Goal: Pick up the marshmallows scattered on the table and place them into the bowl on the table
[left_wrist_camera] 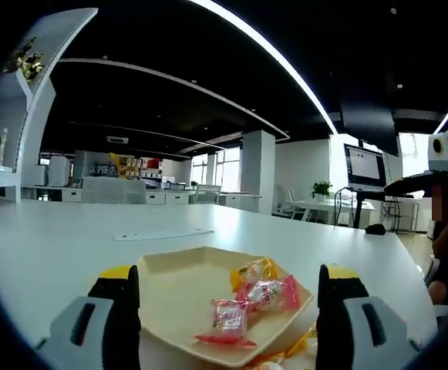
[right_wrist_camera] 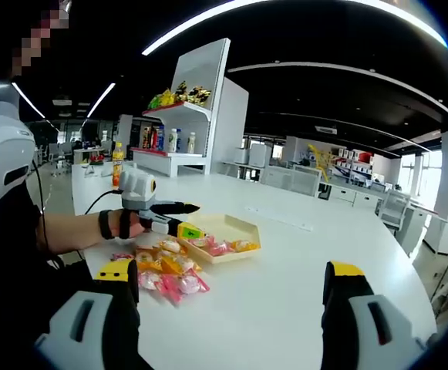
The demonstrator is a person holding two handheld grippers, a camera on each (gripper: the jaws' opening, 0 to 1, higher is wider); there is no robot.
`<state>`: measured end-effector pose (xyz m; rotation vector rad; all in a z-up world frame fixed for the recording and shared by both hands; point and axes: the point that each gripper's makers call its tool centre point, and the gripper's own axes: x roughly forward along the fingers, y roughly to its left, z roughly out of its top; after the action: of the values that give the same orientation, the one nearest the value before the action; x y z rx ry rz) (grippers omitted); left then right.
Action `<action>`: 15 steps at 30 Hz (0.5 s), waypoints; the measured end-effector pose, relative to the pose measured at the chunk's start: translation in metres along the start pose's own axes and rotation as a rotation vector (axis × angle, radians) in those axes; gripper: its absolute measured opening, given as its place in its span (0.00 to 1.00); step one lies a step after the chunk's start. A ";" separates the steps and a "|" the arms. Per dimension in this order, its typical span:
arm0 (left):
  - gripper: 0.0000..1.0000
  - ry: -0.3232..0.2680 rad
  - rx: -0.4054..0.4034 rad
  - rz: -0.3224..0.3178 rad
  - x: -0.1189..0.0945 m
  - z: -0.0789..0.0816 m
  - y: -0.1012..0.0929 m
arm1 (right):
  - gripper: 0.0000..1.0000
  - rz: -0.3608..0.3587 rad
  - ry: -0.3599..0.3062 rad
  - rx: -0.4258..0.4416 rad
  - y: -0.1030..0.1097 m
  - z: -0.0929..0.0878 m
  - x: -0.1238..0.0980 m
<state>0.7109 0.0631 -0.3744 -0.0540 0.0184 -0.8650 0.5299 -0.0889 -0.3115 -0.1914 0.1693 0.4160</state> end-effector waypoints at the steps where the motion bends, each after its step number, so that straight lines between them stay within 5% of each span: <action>1: 0.95 -0.003 0.005 0.001 -0.002 0.003 0.000 | 0.97 0.001 0.000 -0.002 0.000 0.000 -0.001; 15: 0.95 0.025 0.032 0.007 -0.051 0.022 0.001 | 0.97 0.015 0.002 0.003 0.003 -0.006 0.002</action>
<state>0.6794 0.1037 -0.3523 -0.0131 0.0283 -0.8584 0.5296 -0.0866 -0.3178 -0.1876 0.1735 0.4304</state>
